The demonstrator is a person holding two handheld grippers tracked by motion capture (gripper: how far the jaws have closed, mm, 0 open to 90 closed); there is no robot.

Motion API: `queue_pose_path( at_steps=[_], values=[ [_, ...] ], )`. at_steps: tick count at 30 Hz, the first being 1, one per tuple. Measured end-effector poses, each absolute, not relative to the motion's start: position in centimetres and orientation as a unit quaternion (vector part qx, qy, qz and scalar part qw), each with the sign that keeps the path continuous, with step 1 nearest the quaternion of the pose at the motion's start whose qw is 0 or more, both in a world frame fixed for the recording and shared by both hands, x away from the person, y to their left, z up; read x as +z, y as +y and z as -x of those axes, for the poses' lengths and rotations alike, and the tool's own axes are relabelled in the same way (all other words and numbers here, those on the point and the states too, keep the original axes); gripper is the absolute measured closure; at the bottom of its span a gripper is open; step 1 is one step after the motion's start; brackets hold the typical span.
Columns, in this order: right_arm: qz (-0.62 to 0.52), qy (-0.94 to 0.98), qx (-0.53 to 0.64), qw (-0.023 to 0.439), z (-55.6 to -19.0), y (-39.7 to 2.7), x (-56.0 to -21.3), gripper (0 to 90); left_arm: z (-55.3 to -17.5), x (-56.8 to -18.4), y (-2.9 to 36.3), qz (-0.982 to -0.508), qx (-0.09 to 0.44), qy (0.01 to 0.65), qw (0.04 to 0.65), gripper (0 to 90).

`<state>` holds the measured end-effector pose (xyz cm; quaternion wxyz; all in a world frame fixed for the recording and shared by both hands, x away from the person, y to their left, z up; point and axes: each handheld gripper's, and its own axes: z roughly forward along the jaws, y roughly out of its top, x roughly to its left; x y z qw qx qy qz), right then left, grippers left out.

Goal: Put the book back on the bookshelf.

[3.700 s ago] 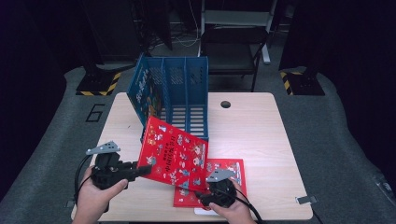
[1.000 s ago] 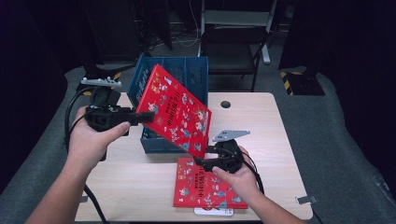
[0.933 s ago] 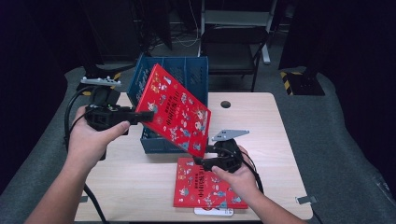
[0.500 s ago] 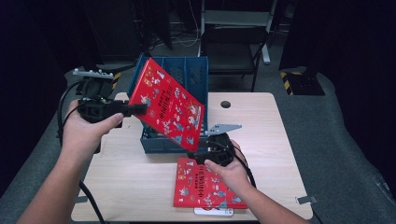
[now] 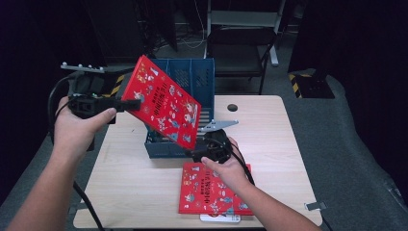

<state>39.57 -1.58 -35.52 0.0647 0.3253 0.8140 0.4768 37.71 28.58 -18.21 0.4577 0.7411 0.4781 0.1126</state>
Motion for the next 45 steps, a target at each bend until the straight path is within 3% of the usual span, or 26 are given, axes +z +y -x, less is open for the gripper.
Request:
queue_pose_path(
  at_steps=[13,45],
  values=[
    [-0.315,0.821,0.471,0.065,-41.5,0.7,-34.6,36.4,-38.8,-17.4,30.0,-0.729,0.123,0.493,0.457,66.6],
    [-0.316,0.823,0.47,0.05,-46.2,3.2,-38.8,37.6,-42.3,-19.4,28.8,-0.717,0.132,0.529,0.434,72.0]
  ],
)
